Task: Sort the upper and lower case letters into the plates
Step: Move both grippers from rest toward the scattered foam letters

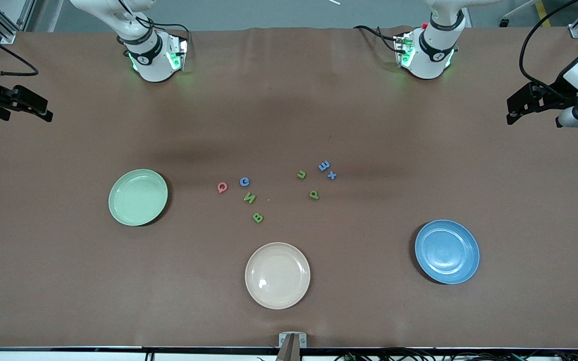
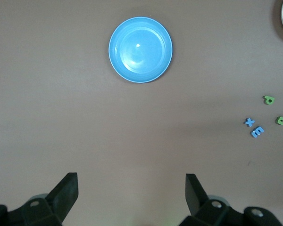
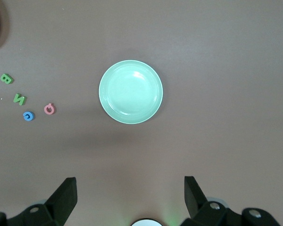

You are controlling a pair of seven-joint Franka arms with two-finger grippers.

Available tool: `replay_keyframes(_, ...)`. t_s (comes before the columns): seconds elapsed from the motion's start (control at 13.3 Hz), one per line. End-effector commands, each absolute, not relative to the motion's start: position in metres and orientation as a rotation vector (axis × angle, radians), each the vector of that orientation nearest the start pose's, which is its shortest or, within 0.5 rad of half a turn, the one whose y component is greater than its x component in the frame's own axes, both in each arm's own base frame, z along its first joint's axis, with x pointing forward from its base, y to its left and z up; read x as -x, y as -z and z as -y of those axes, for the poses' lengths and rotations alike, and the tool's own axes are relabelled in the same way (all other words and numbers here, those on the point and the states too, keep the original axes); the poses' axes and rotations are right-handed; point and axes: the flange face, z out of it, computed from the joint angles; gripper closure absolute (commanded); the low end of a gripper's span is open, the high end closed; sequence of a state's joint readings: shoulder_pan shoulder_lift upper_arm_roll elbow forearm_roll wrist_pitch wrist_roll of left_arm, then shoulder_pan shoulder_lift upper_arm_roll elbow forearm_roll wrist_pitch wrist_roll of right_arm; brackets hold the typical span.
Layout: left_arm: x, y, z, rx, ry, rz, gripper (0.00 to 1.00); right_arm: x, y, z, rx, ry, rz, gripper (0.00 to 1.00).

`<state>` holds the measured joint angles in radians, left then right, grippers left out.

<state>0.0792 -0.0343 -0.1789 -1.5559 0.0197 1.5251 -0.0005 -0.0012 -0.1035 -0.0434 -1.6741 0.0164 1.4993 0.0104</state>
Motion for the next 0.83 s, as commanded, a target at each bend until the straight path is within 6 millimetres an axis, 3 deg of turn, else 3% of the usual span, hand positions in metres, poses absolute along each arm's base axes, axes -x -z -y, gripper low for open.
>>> replay_keyframes(0.0, -0.541, -0.649, 0.053, 3.131, -0.007, -0.173, 0.00, -0.505, -0.628, 0.021, 3.109, -0.097, -0.096, 0.00)
replay_keyframes(0.23, -0.556, -0.647, 0.049, 3.128, -0.004, -0.178, 0.00, -0.505, -0.628, 0.021, 3.109, -0.097, -0.096, 0.00)
replay_keyframes(0.38, -0.562, -0.633, 0.055, 3.135, -0.044, -0.177, 0.00, -0.505, -0.627, 0.021, 3.109, -0.100, -0.096, 0.00)
replay_keyframes(0.53, -0.572, -0.608, 0.064, 3.144, -0.100, -0.144, 0.00, -0.508, -0.646, 0.022, 3.122, -0.048, -0.082, 0.00)
replay_keyframes(0.75, -0.584, -0.559, 0.096, 3.176, -0.092, 0.009, 0.00, -0.515, -0.645, 0.024, 3.127, -0.060, -0.102, 0.00)
